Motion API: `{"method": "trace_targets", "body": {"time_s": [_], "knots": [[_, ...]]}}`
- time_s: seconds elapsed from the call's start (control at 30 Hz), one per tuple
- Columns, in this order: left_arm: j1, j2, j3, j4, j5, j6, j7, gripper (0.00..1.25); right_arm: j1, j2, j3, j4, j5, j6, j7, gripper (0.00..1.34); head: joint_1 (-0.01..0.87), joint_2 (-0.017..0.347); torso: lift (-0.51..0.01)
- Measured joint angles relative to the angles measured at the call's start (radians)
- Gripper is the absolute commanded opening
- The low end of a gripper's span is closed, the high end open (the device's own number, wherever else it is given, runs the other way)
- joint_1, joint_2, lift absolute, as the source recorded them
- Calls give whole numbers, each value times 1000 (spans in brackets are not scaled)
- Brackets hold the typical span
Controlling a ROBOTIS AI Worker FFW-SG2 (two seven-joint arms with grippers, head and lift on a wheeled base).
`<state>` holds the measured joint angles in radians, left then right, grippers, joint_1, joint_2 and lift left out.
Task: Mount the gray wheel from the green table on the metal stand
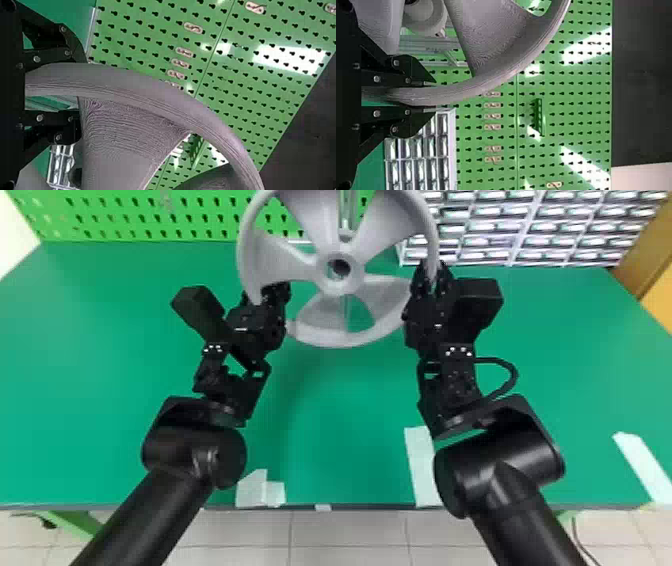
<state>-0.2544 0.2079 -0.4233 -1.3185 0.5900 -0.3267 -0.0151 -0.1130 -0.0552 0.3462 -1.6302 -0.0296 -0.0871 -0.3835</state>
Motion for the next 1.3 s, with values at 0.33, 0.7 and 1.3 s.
{"method": "trace_targets", "body": {"time_s": [0.33,0.7,1.3], "knots": [[-15,-16,3,31,-18,0,-6,331,-16,-2,-5,16,-7,10,0,230,867,52,-100],[-24,-30,14,39,-46,-1,-14,331,-25,-5,-11,22,-7,22,0,230,867,52,-100],[-28,-33,22,54,-61,-1,-15,334,-39,-12,-11,33,-9,42,1,230,867,52,-100]]}}
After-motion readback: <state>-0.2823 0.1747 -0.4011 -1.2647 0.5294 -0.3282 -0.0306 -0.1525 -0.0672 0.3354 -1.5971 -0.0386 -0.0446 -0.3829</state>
